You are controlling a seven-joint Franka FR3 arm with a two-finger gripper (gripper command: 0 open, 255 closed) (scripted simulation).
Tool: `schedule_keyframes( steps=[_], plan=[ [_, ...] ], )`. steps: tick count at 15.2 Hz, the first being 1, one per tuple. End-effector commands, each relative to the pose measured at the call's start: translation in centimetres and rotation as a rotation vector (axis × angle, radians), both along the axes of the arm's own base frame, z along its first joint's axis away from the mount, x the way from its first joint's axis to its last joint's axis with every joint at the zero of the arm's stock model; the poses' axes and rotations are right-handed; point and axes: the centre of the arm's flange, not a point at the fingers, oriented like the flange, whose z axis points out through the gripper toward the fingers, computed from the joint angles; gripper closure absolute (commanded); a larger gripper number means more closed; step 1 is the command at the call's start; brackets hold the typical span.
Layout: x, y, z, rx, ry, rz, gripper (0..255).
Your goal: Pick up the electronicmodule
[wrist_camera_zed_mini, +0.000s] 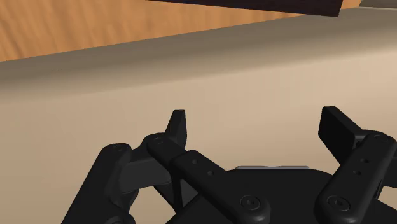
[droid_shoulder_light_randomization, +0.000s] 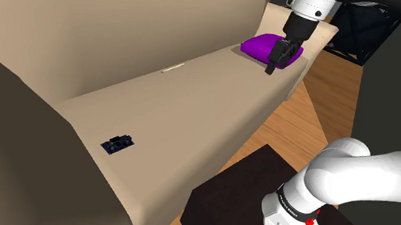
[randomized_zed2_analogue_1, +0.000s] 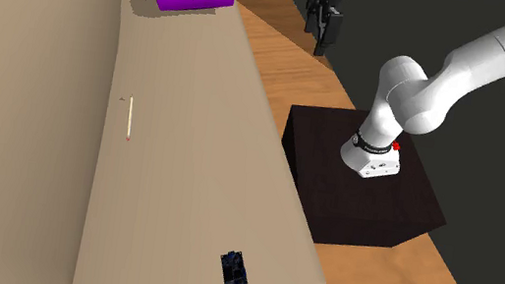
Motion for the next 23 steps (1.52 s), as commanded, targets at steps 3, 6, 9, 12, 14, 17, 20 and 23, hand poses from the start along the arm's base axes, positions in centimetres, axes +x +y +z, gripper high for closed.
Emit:
schedule_keyframes(
  steps=[3,6,9,12,14,17,20,23],
  plan=[
    [-0.5,2.1,-1.3,0.008,0.010,-0.065,0],
    [-1.1,5.3,-3.2,0.019,0.025,-0.162,0],
    [-1.3,8.6,-5.1,0.031,0.040,-0.259,0],
    [-1.3,11.9,-6.9,0.043,0.055,-0.357,0],
    [-1.1,14.1,-8.1,0.050,0.065,-0.421,0],
    [-0.6,17.4,-9.9,0.062,0.080,-0.519,0],
    [0.3,20.6,-11.7,0.074,0.096,-0.616,0],
    [1.4,23.8,-13.4,0.085,0.111,-0.713,0]
  ],
)
